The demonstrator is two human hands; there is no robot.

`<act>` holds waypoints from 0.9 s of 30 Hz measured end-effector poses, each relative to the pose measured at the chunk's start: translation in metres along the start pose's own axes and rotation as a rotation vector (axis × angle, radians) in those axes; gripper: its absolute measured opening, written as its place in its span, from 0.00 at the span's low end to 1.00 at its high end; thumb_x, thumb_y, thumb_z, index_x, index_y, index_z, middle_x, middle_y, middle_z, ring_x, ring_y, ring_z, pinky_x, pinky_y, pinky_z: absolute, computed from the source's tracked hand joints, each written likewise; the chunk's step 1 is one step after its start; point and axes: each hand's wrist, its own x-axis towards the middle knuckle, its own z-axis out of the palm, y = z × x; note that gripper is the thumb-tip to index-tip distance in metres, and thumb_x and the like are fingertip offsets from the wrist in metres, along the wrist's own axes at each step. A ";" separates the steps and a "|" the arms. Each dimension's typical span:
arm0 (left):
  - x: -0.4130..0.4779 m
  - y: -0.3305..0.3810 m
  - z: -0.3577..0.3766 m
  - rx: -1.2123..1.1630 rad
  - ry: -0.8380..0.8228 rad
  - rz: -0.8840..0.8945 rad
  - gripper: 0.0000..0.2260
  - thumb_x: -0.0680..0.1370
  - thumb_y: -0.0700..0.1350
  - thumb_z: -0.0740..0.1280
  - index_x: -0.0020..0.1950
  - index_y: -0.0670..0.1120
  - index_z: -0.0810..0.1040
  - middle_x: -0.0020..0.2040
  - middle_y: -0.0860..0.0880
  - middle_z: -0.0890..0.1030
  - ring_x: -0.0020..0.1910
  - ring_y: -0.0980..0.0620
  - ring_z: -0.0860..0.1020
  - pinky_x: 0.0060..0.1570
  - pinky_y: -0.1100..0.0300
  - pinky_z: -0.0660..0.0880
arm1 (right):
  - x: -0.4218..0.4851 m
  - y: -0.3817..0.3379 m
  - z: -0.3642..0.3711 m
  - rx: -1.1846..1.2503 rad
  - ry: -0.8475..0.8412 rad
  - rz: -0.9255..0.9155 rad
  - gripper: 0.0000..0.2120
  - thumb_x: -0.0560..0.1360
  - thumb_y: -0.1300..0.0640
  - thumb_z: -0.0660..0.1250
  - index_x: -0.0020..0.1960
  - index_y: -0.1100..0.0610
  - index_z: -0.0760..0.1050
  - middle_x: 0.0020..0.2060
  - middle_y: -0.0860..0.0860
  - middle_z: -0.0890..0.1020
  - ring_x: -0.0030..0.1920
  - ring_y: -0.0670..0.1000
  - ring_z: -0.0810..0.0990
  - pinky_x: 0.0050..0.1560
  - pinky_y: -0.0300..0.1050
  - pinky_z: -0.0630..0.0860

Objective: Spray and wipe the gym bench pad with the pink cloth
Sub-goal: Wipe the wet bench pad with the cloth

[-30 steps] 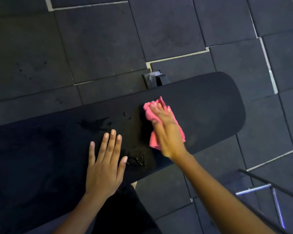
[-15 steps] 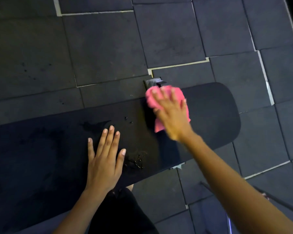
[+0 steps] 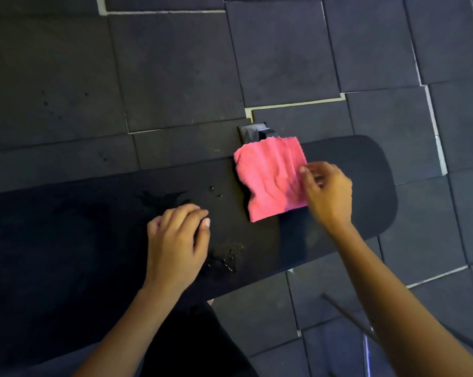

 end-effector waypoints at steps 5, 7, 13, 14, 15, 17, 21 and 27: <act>0.030 0.048 0.021 -0.413 -0.120 -0.272 0.14 0.75 0.46 0.70 0.58 0.43 0.78 0.44 0.48 0.80 0.37 0.53 0.77 0.41 0.51 0.78 | -0.011 0.004 -0.003 0.020 -0.009 -0.008 0.14 0.74 0.42 0.69 0.44 0.53 0.80 0.40 0.48 0.77 0.45 0.54 0.79 0.49 0.59 0.78; 0.037 0.066 0.031 -0.541 -0.163 -0.438 0.19 0.73 0.47 0.72 0.62 0.43 0.76 0.40 0.49 0.81 0.35 0.52 0.79 0.41 0.51 0.79 | -0.015 0.007 -0.004 0.058 -0.030 0.005 0.12 0.73 0.40 0.69 0.41 0.49 0.79 0.38 0.44 0.76 0.43 0.52 0.78 0.48 0.58 0.78; 0.044 0.081 0.044 -0.574 -0.228 -0.596 0.10 0.70 0.45 0.72 0.34 0.42 0.74 0.29 0.48 0.74 0.27 0.53 0.70 0.27 0.62 0.66 | -0.013 0.018 -0.008 0.073 -0.161 0.052 0.11 0.72 0.52 0.74 0.34 0.55 0.78 0.34 0.53 0.80 0.35 0.42 0.74 0.41 0.44 0.71; 0.043 0.080 0.045 -0.625 -0.243 -0.626 0.11 0.68 0.44 0.71 0.33 0.41 0.72 0.30 0.48 0.73 0.27 0.52 0.69 0.26 0.62 0.65 | -0.008 0.017 -0.014 0.150 -0.145 0.100 0.13 0.72 0.53 0.73 0.31 0.56 0.77 0.31 0.54 0.80 0.32 0.42 0.73 0.38 0.42 0.69; 0.042 0.079 0.044 -0.696 -0.252 -0.661 0.11 0.68 0.44 0.70 0.33 0.40 0.71 0.32 0.46 0.74 0.29 0.52 0.70 0.27 0.59 0.68 | -0.004 0.018 -0.020 0.227 -0.118 0.172 0.13 0.71 0.55 0.73 0.30 0.56 0.77 0.29 0.53 0.79 0.30 0.43 0.72 0.36 0.40 0.67; 0.039 0.076 0.044 -0.870 -0.265 -0.747 0.09 0.68 0.43 0.70 0.39 0.38 0.75 0.36 0.44 0.79 0.34 0.50 0.77 0.36 0.54 0.75 | 0.000 0.023 -0.025 0.254 -0.054 0.296 0.10 0.70 0.58 0.72 0.32 0.58 0.76 0.32 0.53 0.78 0.32 0.45 0.74 0.34 0.39 0.65; 0.032 0.072 0.048 -1.074 -0.214 -0.920 0.10 0.72 0.38 0.72 0.50 0.39 0.74 0.41 0.45 0.81 0.31 0.57 0.77 0.32 0.64 0.74 | -0.015 0.019 -0.009 0.121 -0.037 0.221 0.15 0.75 0.46 0.69 0.49 0.59 0.76 0.45 0.51 0.78 0.48 0.51 0.75 0.45 0.39 0.64; 0.036 0.077 0.038 -1.112 -0.207 -1.011 0.05 0.73 0.41 0.72 0.47 0.44 0.80 0.40 0.47 0.83 0.34 0.57 0.79 0.29 0.66 0.74 | -0.029 0.003 0.010 0.094 -0.188 0.295 0.20 0.65 0.50 0.79 0.50 0.58 0.75 0.45 0.50 0.76 0.43 0.49 0.74 0.43 0.46 0.72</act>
